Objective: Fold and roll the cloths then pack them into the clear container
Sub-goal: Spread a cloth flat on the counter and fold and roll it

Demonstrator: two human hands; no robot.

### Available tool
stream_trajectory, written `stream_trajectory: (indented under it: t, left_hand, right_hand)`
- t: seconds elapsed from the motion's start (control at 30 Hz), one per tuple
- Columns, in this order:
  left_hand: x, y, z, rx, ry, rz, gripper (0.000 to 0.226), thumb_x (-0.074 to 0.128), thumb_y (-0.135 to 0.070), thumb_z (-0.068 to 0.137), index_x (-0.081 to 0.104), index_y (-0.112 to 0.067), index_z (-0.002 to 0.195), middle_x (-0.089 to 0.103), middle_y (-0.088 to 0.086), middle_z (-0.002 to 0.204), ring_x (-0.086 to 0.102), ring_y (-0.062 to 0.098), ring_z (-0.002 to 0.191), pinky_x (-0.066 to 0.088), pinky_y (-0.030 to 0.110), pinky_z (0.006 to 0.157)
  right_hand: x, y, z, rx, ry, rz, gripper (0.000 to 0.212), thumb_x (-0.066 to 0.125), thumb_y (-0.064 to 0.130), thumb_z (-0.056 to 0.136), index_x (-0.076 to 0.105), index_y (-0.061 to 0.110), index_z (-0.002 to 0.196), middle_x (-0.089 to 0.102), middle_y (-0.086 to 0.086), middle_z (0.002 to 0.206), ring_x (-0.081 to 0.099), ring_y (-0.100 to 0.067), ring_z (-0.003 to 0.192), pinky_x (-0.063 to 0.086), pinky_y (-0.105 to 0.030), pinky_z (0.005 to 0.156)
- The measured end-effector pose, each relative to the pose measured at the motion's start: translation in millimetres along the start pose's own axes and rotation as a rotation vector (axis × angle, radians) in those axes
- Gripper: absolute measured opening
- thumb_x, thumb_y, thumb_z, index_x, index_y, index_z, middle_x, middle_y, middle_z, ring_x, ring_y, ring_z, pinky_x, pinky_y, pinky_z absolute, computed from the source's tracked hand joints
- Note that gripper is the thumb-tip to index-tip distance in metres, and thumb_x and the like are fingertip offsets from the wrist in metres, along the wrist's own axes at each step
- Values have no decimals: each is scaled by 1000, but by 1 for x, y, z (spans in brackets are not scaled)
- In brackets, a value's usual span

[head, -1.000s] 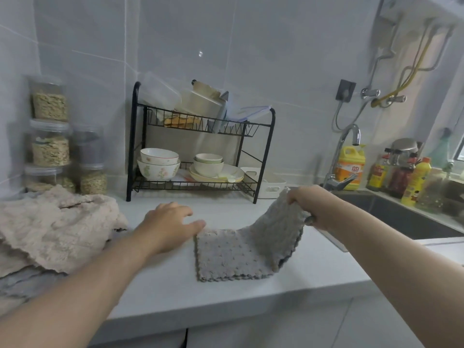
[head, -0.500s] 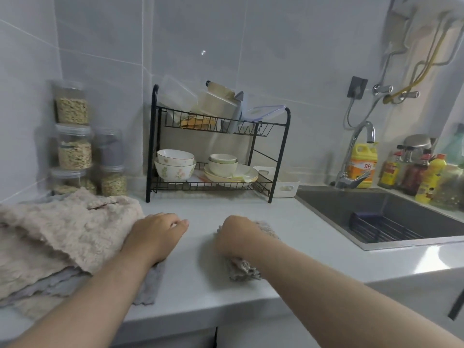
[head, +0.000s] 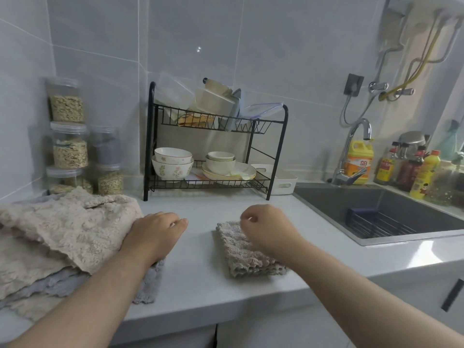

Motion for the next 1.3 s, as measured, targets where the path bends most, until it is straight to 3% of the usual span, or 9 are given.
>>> stream_trajectory:
  t: [0.23,0.43,0.57,0.73,0.83,0.93,1.07,1.17,1.3]
  left_hand:
    - [1,0,0,2,-4,17,41,36,-46,96,46,-23,62,57,-6,73,53,16,77,38,35,71]
    - [1,-13,2,-4,53,-137,41,44,-62,79,66,-32,98,63,-11,107,55,12,105,43,33,90]
    - [6,-63,5,76,201,-372,69,78,-43,75,50,-25,136,52,-11,131,50,9,122,39,28,101]
    - [21,-82,9,-68,401,-876,33,79,-12,66,69,-8,98,74,12,95,70,23,85,54,41,89]
    - [40,-67,1,-239,417,-1170,46,74,-5,66,61,1,110,70,26,102,69,37,90,55,48,86]
    - [49,-56,-2,-323,389,-1358,47,73,-1,65,61,1,111,70,27,101,70,38,88,59,46,76]
    - [52,-49,4,-382,319,-1457,48,69,-5,66,61,4,113,70,28,99,70,40,85,58,48,73]
    - [53,-50,2,-392,309,-1423,43,68,-2,72,61,4,114,70,28,101,69,41,89,57,49,77]
    - [53,-51,0,-405,301,-1392,26,62,0,85,61,2,111,70,28,101,69,41,91,57,51,80]
  right_hand:
    - [-1,-86,8,433,186,-176,33,59,45,82,58,13,77,55,-1,70,56,-21,70,41,-26,64]
    - [3,-60,16,192,173,190,20,69,19,80,57,14,96,53,-6,81,46,-18,61,36,-26,50]
    - [-12,-27,17,-76,197,342,36,68,6,81,48,22,106,65,-6,103,59,-16,71,46,-21,47]
    - [-20,-6,25,-176,226,406,39,70,-1,78,57,19,108,71,-6,101,62,-16,71,53,-27,52]
    - [-11,-26,35,-89,220,665,39,79,13,78,60,17,112,69,-13,106,65,-21,80,51,-26,60]
    - [23,-48,32,104,271,1075,77,70,57,77,52,3,129,67,-9,110,66,-21,96,50,-29,85]
    - [52,-51,25,115,354,1204,104,55,86,59,52,-1,116,71,13,70,68,0,61,55,-15,58]
    - [57,-49,25,76,344,1241,51,78,31,74,58,2,111,73,-14,98,71,-27,89,58,-38,82]
    - [54,-57,26,119,217,1236,42,64,-16,76,59,3,113,66,-28,112,65,-41,99,52,-53,93]
Point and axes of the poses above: each hand's wrist, its own z-axis towards the middle knuckle, its own x-axis out of the palm, y = z × x, the point moved 8 cm from there along z, towards the middle knuckle
